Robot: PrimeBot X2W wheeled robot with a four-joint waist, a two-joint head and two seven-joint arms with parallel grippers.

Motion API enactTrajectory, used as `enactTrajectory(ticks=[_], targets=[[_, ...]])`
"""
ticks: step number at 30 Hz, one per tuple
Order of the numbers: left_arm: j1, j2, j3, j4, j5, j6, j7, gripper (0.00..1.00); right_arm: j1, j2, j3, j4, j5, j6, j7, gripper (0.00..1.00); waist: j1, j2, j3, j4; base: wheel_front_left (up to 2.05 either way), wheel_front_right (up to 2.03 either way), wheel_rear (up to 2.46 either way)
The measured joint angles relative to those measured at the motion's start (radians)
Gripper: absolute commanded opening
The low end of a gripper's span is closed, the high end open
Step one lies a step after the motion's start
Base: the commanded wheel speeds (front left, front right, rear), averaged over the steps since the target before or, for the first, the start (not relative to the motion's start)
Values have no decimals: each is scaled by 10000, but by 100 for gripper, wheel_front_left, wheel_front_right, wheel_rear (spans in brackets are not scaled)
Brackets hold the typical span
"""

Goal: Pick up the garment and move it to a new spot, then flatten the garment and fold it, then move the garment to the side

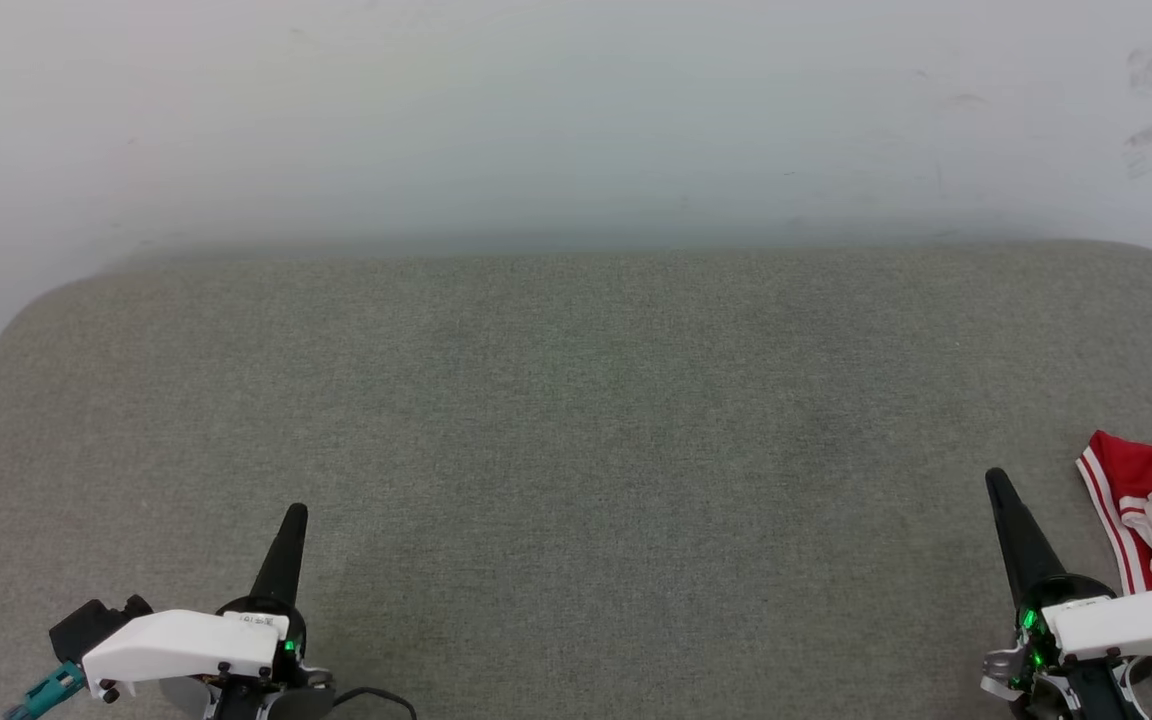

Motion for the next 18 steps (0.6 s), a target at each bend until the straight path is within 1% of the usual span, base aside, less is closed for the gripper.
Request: enactTrajectory(ticks=[18], targets=[[-190, -161, 259, 4, -1321, -221, 395, 0, -242, 21, -75, 280, 1417, 0, 125, 0, 0, 0, 64, 49, 0, 0, 0]])
